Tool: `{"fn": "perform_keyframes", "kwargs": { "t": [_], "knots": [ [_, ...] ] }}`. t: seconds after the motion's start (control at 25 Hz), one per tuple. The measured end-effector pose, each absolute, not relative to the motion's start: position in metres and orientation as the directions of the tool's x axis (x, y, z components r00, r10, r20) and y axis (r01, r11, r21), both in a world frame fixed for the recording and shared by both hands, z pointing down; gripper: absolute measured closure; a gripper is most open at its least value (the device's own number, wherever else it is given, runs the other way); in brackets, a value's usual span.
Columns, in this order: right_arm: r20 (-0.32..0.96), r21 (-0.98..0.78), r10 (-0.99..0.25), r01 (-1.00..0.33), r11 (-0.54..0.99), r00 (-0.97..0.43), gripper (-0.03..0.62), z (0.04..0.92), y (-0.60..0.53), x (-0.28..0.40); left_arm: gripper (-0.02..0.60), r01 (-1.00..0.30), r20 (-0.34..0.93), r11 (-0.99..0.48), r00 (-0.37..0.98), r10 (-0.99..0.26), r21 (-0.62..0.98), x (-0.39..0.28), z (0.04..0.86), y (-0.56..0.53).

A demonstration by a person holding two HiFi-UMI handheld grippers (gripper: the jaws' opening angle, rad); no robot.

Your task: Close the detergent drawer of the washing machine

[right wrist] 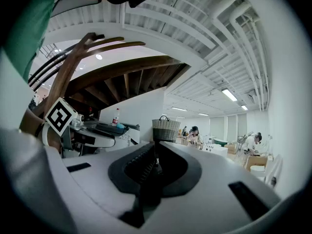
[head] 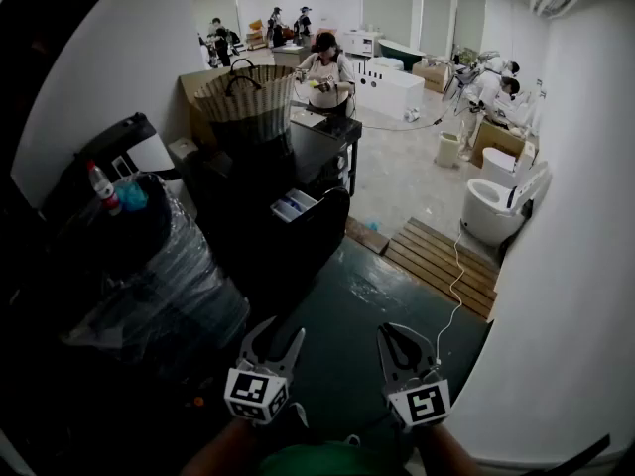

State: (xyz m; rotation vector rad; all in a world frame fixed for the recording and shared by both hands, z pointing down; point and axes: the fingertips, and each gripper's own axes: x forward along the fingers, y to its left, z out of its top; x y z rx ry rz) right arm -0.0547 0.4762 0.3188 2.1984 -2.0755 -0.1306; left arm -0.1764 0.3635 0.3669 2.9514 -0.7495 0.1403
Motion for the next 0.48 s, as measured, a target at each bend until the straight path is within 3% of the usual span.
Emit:
{"fn": "perform_keyframes", "kwargs": {
  "t": [0.48],
  "knots": [
    [0.023, 0.175, -0.997, -0.982, -0.07, 0.076, 0.551, 0.314, 0.391, -0.076, 0.38, -0.475, 0.066, -0.876, 0.88, -0.471, 0.08, -0.199, 0.357, 0.274]
  ]
}}
